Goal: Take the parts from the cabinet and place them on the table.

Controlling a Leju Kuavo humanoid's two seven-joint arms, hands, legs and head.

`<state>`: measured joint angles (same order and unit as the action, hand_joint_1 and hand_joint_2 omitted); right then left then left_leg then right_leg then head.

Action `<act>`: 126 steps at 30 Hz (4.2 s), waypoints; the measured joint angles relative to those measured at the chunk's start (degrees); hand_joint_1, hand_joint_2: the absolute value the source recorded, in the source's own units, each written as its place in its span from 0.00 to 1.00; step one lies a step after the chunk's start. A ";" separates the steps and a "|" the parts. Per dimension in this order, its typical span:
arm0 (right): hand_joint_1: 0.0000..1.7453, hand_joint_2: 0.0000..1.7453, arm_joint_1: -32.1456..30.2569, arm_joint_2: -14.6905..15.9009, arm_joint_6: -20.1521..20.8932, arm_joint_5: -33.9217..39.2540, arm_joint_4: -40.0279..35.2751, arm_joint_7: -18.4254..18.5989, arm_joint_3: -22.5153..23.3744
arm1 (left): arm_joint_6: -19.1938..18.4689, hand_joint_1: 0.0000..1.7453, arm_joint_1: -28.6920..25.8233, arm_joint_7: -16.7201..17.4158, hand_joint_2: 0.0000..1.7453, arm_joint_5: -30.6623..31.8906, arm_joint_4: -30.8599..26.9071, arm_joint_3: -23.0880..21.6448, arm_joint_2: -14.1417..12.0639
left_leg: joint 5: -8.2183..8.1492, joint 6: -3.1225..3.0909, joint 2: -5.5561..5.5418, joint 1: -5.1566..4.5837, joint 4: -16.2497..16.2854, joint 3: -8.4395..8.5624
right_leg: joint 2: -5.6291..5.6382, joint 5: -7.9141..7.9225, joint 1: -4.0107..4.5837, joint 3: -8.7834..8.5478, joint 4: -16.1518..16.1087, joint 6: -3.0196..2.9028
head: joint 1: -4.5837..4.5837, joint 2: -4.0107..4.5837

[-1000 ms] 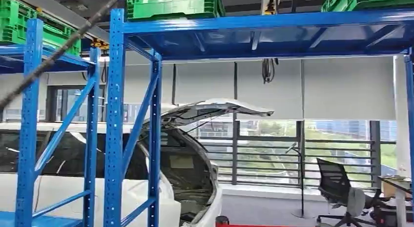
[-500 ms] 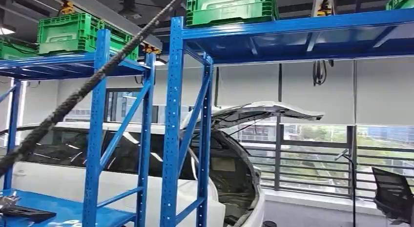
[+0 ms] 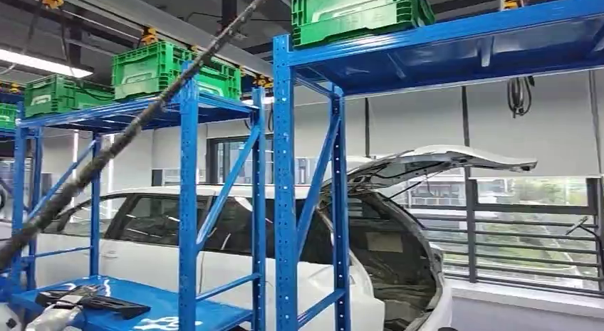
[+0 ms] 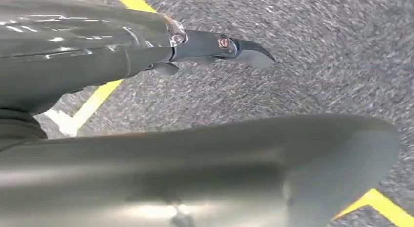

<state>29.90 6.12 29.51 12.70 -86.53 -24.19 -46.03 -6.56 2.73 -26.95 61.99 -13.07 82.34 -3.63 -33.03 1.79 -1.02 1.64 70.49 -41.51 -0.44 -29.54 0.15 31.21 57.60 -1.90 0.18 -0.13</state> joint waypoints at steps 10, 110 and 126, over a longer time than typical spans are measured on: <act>1.00 1.00 1.05 0.22 -0.13 -2.17 -0.55 -0.33 -2.08 | -0.22 0.00 0.08 -1.05 1.00 0.20 -0.02 0.13 0.15 | 4.54 -1.73 4.45 -1.50 -11.61 8.24 | -6.79 0.08 1.21 0.74 0.60 0.79 | 0.00 0.00; 1.00 1.00 -1.01 -1.64 -1.51 -6.04 2.03 -1.51 12.13 | -0.26 0.00 1.58 1.46 1.00 0.17 -0.04 0.04 0.55 | 7.03 -3.35 -1.78 -1.58 -11.59 5.79 | 0.25 -6.82 -0.52 7.71 17.04 2.83 | -0.18 0.00; 1.00 1.00 -0.84 -2.12 -1.33 -5.51 -0.35 -1.66 10.38 | -1.03 0.00 1.38 1.18 1.00 0.59 -0.04 0.00 0.13 | 3.10 0.65 0.75 0.11 0.27 0.01 | -2.88 1.09 -0.66 0.28 -0.31 0.92 | -0.22 0.00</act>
<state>29.06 4.00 28.17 7.19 -86.88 -25.86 -35.65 -7.58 4.11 -25.77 62.58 -13.11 82.34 -3.50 -29.93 2.44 -0.26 1.76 70.76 -41.50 -3.32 -28.45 -0.51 31.49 57.29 -0.97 -0.04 -0.13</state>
